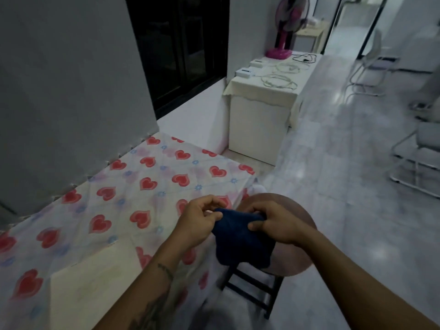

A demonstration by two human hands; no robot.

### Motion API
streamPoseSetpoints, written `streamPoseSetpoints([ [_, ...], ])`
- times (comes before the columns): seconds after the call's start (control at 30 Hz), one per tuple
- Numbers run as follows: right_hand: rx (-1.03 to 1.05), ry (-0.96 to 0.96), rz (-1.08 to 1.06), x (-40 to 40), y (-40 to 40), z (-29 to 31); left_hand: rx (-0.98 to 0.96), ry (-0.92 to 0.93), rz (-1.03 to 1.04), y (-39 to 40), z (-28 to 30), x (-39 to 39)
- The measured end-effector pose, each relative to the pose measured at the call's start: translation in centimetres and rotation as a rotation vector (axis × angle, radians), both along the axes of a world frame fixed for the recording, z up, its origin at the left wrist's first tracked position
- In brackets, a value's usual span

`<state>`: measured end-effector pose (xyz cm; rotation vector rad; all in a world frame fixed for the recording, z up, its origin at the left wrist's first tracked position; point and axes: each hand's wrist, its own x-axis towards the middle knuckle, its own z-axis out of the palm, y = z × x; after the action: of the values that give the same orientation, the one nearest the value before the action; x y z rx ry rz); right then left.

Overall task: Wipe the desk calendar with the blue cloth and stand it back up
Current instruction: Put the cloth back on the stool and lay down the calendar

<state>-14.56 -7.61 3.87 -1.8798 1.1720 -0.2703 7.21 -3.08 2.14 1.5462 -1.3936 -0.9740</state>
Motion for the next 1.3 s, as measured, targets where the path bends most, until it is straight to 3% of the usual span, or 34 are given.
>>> streamPoseSetpoints([
  [0.27, 0.172, 0.117, 0.008, -9.6, -6.1, -2.7, 0.234, 0.047, -0.054, -5.5, -3.5, -9.5],
  [0.37, 0.088, 0.127, -0.093, -10.8, -8.9, -4.7, 0.263, 0.068, 0.084, -8.4, -5.3, -11.7],
  [0.5, -0.057, 0.216, -0.281, -12.2, -10.1, -8.5, 0.287, -0.082, 0.222, -10.1, -8.6, -13.1],
  [0.73, -0.032, 0.52, -0.003, -12.6, -6.9, -15.2, 0.401, -0.257, -0.039, -6.8, -14.3, -15.2],
  [0.9, -0.059, 0.472, 0.055, -10.9, -5.7, -14.7, 0.452, -0.132, 0.062, -4.9, -14.0, -13.7],
  [1.13, -0.08, 0.159, 0.187, -0.6, -6.2, -9.6, 0.342, -0.094, 0.42, -0.1, -8.8, -4.4],
  [1.3, -0.078, 0.085, 0.347, 9.1, -4.6, -6.9, 0.24, 0.006, 0.747, 4.8, -6.2, 3.2],
])
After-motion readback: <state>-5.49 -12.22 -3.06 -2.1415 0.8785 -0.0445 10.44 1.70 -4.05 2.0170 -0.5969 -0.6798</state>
